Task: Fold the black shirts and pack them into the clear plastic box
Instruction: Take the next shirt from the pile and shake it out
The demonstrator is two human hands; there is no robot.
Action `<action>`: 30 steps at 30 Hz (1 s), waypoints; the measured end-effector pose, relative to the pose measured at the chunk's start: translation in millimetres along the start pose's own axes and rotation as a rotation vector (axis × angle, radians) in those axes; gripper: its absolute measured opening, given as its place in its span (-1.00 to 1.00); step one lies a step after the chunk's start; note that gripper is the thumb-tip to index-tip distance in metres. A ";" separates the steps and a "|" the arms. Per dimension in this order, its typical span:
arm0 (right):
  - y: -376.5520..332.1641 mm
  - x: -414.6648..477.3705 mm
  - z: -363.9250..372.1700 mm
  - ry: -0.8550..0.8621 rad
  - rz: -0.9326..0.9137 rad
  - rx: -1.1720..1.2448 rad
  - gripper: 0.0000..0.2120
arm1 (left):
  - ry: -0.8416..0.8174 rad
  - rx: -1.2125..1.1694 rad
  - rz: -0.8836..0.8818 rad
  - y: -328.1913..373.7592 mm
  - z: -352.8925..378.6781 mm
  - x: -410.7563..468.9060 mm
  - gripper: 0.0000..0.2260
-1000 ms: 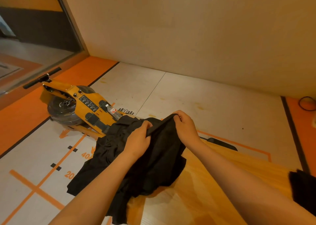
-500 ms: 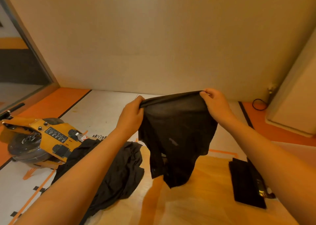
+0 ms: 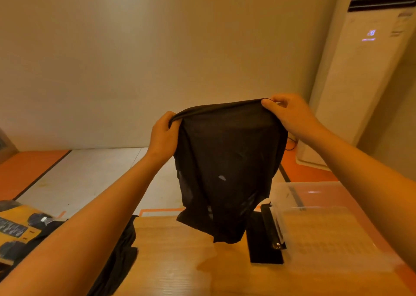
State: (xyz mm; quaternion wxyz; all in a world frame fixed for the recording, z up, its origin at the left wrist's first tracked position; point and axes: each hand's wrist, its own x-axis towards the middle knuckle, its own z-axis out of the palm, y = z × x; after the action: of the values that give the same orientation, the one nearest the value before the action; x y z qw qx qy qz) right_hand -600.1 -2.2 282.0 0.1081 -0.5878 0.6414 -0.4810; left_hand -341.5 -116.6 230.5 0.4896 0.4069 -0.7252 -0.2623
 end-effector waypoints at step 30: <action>159.7 -270.0 138.6 -1.052 0.489 -0.101 -0.91 | -0.900 0.509 -0.219 -184.0 29.5 -265.5 -0.48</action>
State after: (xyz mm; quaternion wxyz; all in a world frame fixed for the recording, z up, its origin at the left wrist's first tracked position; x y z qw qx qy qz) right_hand -529.2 137.0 -23.3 0.4920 -0.5870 0.6406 -0.0543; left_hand -257.2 10.1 -56.0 -0.0149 0.4334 -0.8577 -0.2763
